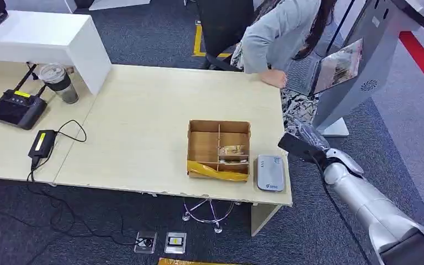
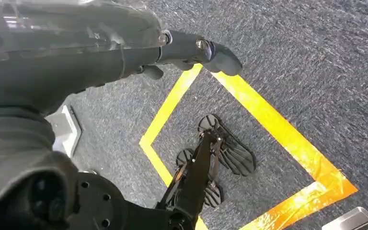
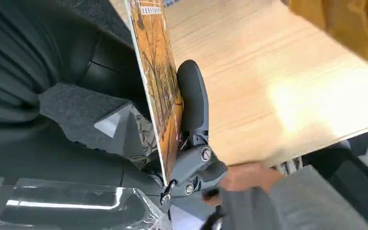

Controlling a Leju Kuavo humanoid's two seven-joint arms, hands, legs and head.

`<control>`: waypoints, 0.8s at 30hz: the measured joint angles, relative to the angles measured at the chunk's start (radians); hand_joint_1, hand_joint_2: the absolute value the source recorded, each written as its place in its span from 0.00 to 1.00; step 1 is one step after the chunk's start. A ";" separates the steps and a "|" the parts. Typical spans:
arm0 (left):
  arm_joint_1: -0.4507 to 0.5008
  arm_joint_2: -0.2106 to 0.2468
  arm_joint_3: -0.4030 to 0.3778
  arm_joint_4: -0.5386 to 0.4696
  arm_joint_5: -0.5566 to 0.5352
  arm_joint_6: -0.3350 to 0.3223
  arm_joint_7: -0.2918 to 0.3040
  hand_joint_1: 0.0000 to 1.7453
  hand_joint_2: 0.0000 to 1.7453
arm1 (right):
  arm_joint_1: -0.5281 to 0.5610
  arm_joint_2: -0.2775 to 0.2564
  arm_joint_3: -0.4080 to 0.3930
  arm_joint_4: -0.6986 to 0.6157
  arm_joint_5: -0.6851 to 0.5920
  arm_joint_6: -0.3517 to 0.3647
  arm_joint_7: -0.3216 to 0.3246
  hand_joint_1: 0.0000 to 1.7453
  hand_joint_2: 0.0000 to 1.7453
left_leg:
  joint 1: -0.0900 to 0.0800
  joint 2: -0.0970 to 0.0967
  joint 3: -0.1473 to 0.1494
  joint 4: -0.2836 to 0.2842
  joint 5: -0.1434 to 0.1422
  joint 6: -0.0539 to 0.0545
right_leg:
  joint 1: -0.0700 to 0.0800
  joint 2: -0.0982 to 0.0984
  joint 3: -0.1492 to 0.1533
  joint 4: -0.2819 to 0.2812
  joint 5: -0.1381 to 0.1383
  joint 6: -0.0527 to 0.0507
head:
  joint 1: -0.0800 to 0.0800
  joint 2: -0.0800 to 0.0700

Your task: Pass the card to the sensor for recognition and then transmit it.

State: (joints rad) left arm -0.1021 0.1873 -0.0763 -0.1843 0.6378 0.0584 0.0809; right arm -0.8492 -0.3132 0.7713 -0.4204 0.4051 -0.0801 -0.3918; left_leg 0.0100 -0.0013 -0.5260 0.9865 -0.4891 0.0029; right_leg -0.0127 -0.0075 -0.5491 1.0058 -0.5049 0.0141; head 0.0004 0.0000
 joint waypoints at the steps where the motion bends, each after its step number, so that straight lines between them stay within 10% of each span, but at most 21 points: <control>1: 0.000 0.000 0.000 0.000 0.001 0.001 0.000 0.00 0.00 | 0.000 0.003 0.000 0.000 0.000 0.002 0.000 1.00 1.00 | 0.000 0.000 0.000 0.000 0.000 0.000 | 0.000 0.000 0.000 0.000 0.000 0.000 | 0.000 0.000; 24: 0.000 -0.002 -0.018 0.000 0.010 0.007 0.001 0.00 0.00 | 0.062 0.000 -0.003 0.001 -0.013 0.002 0.015 1.00 1.00 | 0.000 0.000 0.000 0.000 0.000 0.000 | 0.000 0.001 -0.001 0.000 0.000 0.000 | 0.000 0.000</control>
State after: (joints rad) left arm -0.1017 0.1858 -0.0938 -0.1843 0.6481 0.0652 0.0816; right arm -0.7868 -0.3136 0.7679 -0.4196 0.3917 -0.0782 -0.3765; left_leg 0.0100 -0.0011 -0.5259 0.9866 -0.4891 0.0029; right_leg -0.0127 -0.0064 -0.5497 1.0056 -0.5049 0.0141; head 0.0004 0.0000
